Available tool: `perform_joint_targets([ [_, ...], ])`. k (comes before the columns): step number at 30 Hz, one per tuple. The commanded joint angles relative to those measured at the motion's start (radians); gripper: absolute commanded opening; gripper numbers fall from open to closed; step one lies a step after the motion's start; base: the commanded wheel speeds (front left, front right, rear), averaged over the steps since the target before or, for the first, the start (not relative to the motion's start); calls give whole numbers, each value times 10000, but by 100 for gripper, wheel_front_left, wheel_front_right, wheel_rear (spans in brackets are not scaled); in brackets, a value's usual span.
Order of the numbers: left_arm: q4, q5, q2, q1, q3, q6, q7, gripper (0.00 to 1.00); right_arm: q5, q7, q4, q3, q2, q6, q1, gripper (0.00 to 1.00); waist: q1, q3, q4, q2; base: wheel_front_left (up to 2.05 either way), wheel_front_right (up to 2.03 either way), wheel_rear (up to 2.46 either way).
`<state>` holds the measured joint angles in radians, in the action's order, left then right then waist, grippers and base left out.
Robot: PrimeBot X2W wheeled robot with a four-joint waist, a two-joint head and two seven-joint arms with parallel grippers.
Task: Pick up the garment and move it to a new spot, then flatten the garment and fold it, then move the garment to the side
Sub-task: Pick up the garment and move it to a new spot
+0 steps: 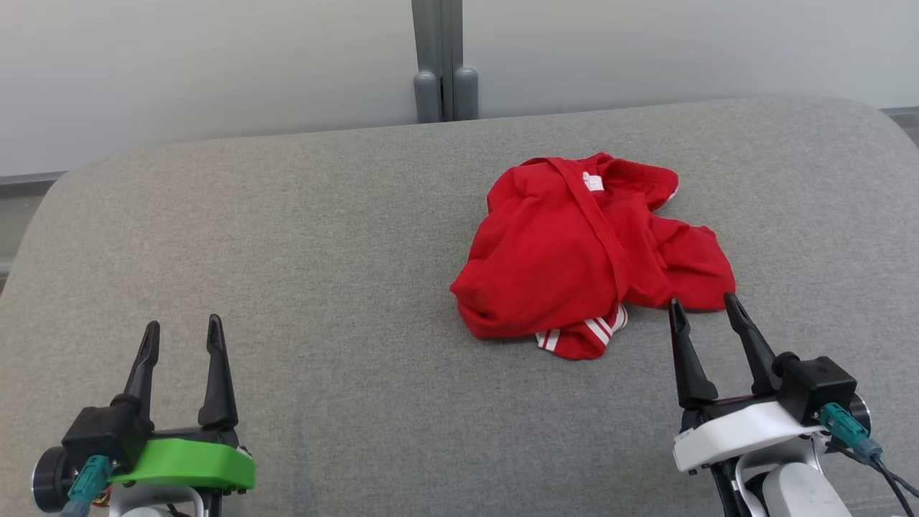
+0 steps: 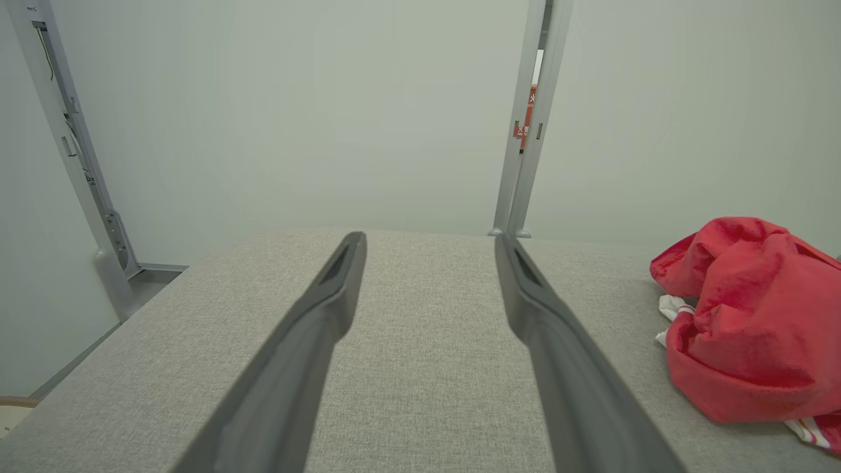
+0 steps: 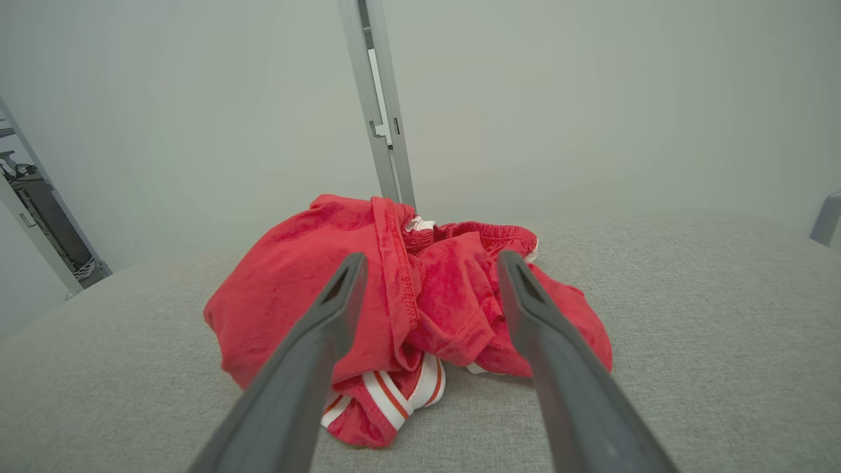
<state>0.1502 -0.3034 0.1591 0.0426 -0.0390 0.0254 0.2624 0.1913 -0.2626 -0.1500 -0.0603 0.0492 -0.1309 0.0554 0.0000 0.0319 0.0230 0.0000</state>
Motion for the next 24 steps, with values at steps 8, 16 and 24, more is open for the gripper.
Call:
perform_joint_targets([
  [8,230,412,-273,-269,420,394,36,100,65,-35,-158,-57,22,3,-267,100,0,-16,13,0,0,0,0],
  [16,449,630,-499,-327,717,605,36,100,93,-35,-223,-115,22,3,-290,100,0,-14,26,0,0,0,0],
  [24,568,828,-660,-239,910,750,37,100,71,-35,-280,-115,21,3,-261,100,0,-19,38,0,0,0,0],
])
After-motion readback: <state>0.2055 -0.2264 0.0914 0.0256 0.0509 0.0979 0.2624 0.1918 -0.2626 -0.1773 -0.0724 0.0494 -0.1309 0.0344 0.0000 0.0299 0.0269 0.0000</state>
